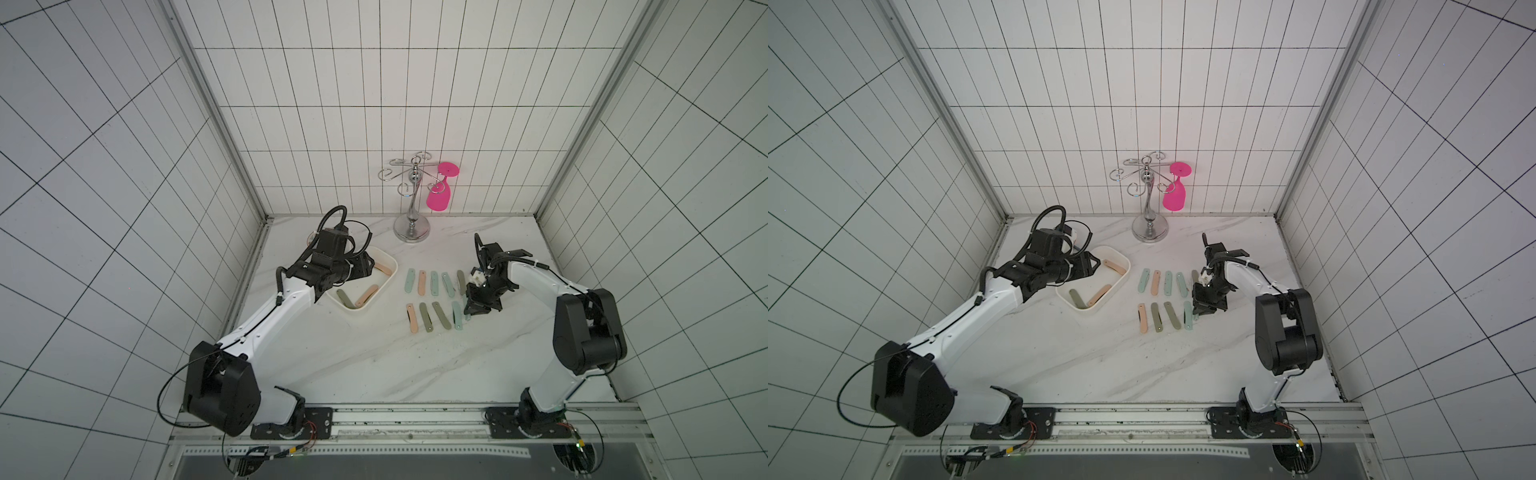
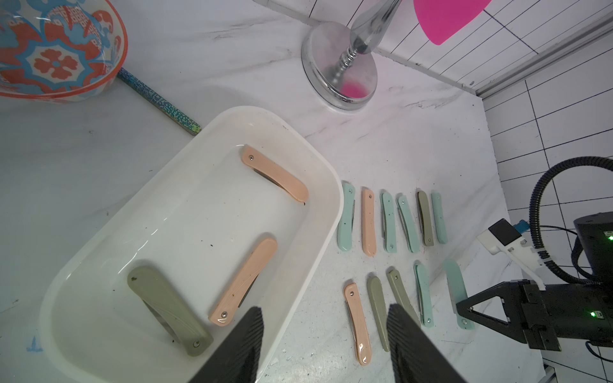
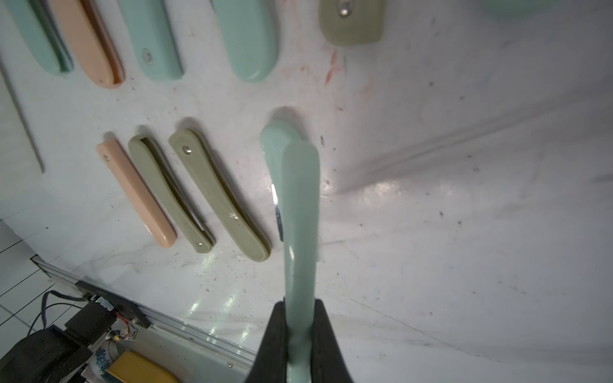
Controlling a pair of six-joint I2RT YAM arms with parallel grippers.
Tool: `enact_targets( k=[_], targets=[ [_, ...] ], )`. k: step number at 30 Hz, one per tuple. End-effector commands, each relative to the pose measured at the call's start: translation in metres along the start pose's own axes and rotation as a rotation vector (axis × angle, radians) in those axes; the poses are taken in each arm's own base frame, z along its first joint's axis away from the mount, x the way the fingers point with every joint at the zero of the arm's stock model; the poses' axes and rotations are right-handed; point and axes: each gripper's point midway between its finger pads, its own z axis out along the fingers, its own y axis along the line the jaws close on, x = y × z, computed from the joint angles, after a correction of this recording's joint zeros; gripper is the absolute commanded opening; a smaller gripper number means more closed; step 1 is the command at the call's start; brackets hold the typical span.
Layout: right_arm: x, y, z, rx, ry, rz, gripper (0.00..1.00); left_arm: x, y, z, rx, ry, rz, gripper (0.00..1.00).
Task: Take the fruit knife out of the storage box
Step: Place the fruit knife at the center of the board.
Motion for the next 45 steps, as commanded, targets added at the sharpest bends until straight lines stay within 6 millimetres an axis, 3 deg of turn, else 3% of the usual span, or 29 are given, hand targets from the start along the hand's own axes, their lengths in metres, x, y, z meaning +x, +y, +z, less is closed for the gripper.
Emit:
enact_targets(
  k=[1, 9, 19, 29, 39, 45],
  targets=[
    [0.009, -0.028, 0.013, 0.112, 0.055, 0.026, 0.00, -0.007, -0.006, 0.002, 0.033, -0.004, 0.013, 0.62],
    [0.007, -0.036, 0.036, 0.123, 0.120, 0.004, 0.00, -0.003, -0.004, 0.008, 0.037, 0.019, 0.005, 0.62],
    [0.012, -0.042, 0.041, 0.140, 0.133, 0.012, 0.00, -0.003, -0.004, 0.011, 0.041, 0.027, 0.000, 0.61],
    [0.011, -0.050, 0.032, 0.195, 0.093, 0.024, 0.41, -0.001, -0.003, 0.014, 0.043, 0.038, -0.006, 0.61],
    [-0.003, -0.042, 0.018, 0.188, 0.012, 0.024, 0.48, 0.000, -0.001, 0.014, 0.038, 0.038, -0.009, 0.61],
    [-0.022, -0.012, -0.014, 0.139, -0.111, -0.034, 0.58, -0.002, 0.018, 0.016, -0.066, 0.026, -0.031, 0.63]
  ],
)
